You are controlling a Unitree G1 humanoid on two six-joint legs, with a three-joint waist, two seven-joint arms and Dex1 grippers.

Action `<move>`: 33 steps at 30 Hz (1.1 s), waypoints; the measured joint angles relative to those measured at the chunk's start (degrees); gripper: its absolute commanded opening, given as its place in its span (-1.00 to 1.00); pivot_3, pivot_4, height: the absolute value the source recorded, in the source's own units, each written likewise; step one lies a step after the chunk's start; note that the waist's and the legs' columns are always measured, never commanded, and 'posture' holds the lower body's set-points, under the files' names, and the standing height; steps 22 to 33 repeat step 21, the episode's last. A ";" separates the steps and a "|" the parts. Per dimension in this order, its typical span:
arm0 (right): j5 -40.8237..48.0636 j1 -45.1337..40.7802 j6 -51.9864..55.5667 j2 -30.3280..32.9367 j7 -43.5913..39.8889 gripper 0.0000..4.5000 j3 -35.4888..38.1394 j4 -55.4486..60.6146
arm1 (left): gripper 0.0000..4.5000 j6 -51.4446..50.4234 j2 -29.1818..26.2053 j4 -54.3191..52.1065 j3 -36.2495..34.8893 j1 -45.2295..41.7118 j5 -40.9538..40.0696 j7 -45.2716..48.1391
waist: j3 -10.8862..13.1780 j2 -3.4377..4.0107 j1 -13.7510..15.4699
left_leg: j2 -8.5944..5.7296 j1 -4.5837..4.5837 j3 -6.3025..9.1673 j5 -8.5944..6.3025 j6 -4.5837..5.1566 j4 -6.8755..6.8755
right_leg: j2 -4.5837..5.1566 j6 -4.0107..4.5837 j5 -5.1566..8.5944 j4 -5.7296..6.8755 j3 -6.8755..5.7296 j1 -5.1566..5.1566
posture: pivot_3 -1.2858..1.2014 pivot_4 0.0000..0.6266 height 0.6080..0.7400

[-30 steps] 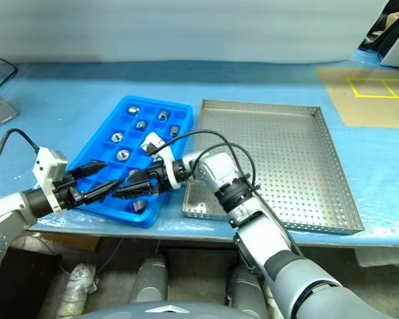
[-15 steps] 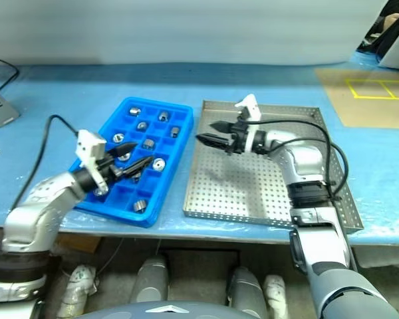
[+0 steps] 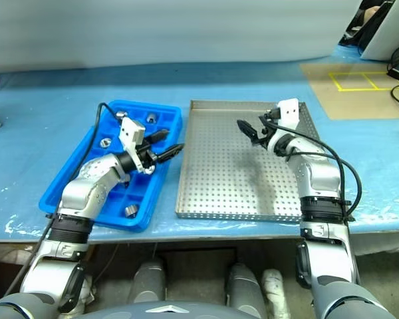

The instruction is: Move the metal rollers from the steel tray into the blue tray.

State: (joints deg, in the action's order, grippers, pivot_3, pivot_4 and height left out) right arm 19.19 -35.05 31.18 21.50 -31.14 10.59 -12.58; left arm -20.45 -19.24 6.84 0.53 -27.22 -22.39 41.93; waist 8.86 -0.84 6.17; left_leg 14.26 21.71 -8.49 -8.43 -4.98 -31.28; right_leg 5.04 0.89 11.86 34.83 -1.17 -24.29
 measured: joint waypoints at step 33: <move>4.49 -0.93 1.71 -2.80 0.07 0.91 0.89 -0.01 | 0.81 -0.23 0.17 -1.12 -0.09 0.68 1.13 0.28 | 0.00 0.01 -0.43 | -0.10 0.02 -0.01 -0.03 0.11 0.00 | 0.06 0.01 0.01 -0.06 0.01 0.01 | 0.08 -0.52 1.00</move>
